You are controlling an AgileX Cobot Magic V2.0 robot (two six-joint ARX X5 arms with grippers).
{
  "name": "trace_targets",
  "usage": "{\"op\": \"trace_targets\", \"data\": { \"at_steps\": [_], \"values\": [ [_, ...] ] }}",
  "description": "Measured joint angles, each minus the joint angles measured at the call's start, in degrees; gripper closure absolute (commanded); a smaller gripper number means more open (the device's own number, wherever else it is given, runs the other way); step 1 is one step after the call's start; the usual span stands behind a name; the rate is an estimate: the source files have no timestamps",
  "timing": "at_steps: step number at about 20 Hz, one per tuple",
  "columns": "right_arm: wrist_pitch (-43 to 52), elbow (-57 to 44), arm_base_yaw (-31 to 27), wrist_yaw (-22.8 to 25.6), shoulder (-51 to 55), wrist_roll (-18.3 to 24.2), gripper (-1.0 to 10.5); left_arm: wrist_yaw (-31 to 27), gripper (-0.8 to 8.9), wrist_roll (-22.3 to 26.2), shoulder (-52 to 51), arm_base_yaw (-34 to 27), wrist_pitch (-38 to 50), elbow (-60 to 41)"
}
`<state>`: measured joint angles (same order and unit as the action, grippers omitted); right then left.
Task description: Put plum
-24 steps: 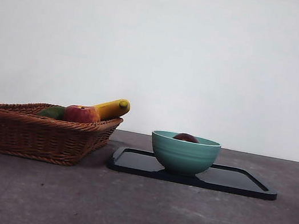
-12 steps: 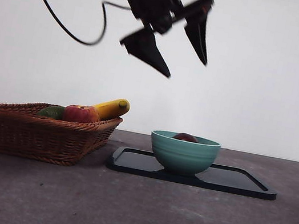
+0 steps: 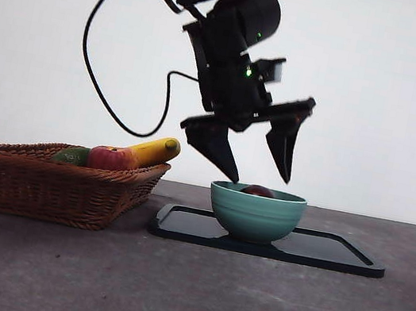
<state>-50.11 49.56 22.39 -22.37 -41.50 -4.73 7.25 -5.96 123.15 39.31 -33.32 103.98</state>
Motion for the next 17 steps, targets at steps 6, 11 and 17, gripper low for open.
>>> {"op": "trace_targets", "data": {
  "at_steps": [6, 11, 17],
  "values": [
    [-0.81, 0.0, 0.0, 0.0, 0.0, 0.0, 7.6, -2.91, 4.11, 1.81, 2.58, 1.64, -0.04, 0.0],
    [-0.94, 0.0, 0.0, -0.02, 0.0, 0.0, 7.6, -3.04, 5.06, 2.25, 2.84, 1.81, -0.09, 0.0],
    [-0.96, 0.0, 0.0, 0.0, 0.0, 0.0, 7.6, -3.04, 5.39, 2.25, 2.86, 1.81, -0.15, 0.0]
  ]
}}
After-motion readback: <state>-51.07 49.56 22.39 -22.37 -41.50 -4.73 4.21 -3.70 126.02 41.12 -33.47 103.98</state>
